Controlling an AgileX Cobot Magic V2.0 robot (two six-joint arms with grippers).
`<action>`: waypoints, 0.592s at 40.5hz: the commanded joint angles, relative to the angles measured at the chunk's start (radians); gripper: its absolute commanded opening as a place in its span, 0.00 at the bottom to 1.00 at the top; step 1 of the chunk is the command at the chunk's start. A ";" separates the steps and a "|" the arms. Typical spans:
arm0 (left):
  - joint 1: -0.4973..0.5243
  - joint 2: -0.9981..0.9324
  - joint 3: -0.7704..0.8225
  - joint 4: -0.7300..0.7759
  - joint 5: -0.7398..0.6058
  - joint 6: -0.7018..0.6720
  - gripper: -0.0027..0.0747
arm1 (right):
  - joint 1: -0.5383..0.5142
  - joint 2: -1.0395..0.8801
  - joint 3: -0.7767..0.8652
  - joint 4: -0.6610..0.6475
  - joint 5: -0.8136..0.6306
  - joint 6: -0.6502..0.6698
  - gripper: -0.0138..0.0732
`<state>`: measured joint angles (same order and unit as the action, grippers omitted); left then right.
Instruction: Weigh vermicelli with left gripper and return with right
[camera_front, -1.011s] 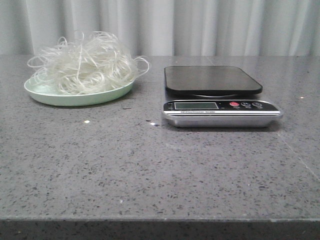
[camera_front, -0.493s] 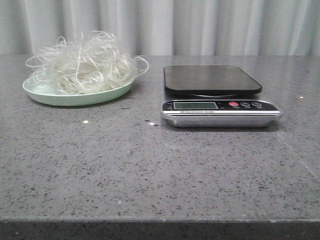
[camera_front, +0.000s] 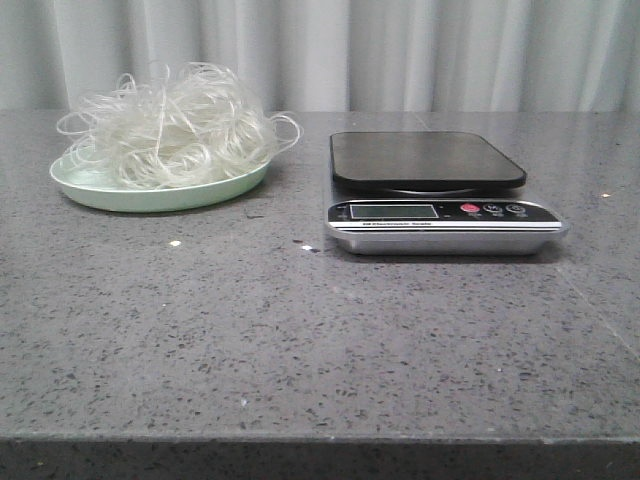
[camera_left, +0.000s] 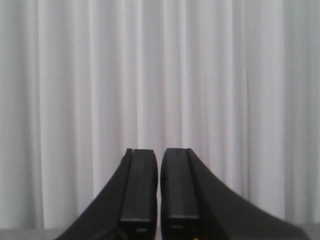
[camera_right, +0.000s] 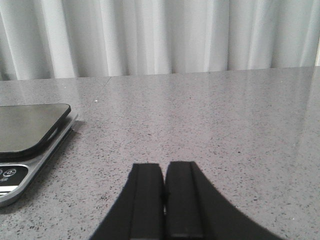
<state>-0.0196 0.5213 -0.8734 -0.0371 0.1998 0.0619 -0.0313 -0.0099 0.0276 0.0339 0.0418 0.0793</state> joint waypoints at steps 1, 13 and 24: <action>-0.011 0.132 -0.094 -0.008 0.044 -0.011 0.37 | -0.004 -0.017 -0.008 -0.002 -0.082 0.002 0.33; -0.130 0.456 -0.224 -0.008 0.191 -0.005 0.73 | -0.004 -0.017 -0.008 -0.002 -0.082 0.002 0.33; -0.201 0.712 -0.354 -0.205 0.323 0.247 0.76 | -0.004 -0.017 -0.008 -0.002 -0.082 0.002 0.33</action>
<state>-0.2105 1.1877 -1.1563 -0.1248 0.5405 0.2167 -0.0313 -0.0099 0.0276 0.0339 0.0418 0.0793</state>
